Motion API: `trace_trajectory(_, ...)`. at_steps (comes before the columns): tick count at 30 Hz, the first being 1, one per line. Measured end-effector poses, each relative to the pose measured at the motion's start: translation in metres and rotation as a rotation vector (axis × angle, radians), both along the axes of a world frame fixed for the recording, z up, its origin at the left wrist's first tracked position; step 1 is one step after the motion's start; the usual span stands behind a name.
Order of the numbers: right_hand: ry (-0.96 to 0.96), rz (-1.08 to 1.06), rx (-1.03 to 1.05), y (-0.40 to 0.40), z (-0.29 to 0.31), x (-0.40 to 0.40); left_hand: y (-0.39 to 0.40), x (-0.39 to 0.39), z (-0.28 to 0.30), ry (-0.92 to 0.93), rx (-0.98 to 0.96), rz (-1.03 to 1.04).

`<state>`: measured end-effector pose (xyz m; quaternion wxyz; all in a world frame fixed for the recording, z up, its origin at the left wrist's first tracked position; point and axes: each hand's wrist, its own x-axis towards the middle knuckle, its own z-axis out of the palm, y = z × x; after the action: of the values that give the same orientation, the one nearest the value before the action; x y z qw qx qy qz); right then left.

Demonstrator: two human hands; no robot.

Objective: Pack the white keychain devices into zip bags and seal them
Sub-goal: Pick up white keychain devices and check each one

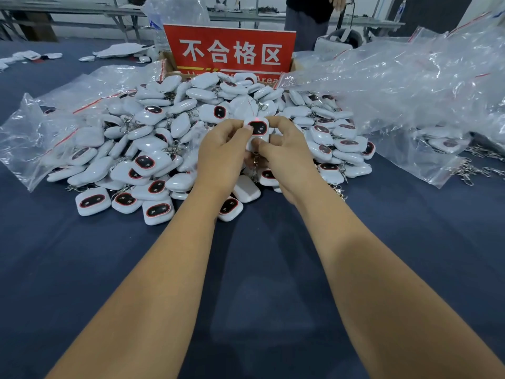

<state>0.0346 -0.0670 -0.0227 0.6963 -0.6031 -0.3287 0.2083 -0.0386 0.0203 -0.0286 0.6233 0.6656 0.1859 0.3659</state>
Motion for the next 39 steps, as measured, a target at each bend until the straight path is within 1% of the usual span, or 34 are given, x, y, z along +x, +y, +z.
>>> trace_trajectory(5,0.021,0.013,0.001,0.0006,-0.0003,0.0026,0.0019,0.0021,-0.0004,0.048,0.035,0.043)
trace_trajectory(9,0.128,0.044,0.05,0.0006,0.0015,0.005,0.0032,0.0019,-0.0008,0.041,0.043,0.036)
trace_trajectory(11,0.152,0.041,0.069,0.0007,0.0021,0.0053,0.0037,0.002,-0.0011,0.028,0.026,0.026)
trace_trajectory(19,0.045,0.003,0.008,0.0014,0.0016,0.0031,0.0039,0.0023,-0.0009,0.006,-0.004,-0.01)
trace_trajectory(29,0.033,0.008,-0.009,0.0019,0.0014,0.0006,0.0038,0.003,-0.0017,0.015,-0.005,-0.014)
trace_trajectory(33,0.055,0.003,-0.001,0.002,0.0014,0.0008,0.0035,0.0024,-0.001,0.036,0.019,0.008)
trace_trajectory(39,0.008,-0.008,-0.044,0.0032,0.0004,0.0017,0.0017,0.0024,-0.0008,0.077,0.105,0.087)
